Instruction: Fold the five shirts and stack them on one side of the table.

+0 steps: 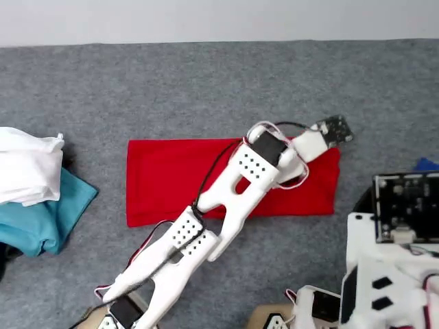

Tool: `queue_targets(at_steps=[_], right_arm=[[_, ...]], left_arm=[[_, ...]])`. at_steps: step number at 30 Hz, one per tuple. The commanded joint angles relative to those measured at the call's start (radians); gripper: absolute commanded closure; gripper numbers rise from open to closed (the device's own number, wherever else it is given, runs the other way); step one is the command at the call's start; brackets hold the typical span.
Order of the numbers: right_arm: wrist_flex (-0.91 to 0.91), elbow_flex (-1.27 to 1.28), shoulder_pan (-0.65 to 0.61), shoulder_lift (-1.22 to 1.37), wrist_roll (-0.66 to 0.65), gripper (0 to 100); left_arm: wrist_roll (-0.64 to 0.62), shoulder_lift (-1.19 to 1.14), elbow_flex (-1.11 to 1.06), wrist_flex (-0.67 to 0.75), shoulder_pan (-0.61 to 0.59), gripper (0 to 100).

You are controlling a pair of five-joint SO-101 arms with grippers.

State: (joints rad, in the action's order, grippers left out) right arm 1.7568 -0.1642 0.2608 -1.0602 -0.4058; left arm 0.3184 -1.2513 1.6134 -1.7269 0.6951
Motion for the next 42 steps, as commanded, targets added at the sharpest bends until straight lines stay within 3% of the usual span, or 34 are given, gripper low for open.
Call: queue_targets(at_steps=[1, 6, 17, 34, 42], right_arm=[[0.038, 0.055, 0.008, -0.03, -0.009, 99.0], [0.036, 0.143, 0.008, -0.07, -0.011, 99.0], [0.036, 0.153, 0.008, -0.065, -0.011, 99.0], [0.036, 0.203, 0.012, -0.071, -0.011, 99.0], [0.038, 0.203, 0.024, -0.073, -0.008, 99.0]], left_arm=[[-0.006, 0.132, 0.061, -0.026, -0.011, 94], [-0.012, 0.196, 0.059, -0.028, -0.071, 94], [-0.247, 0.288, 0.002, -0.032, -0.37, 93], [-0.215, 1.011, -1.026, -0.029, -0.753, 93], [-0.14, 1.02, -1.333, -0.025, -0.876, 80]])
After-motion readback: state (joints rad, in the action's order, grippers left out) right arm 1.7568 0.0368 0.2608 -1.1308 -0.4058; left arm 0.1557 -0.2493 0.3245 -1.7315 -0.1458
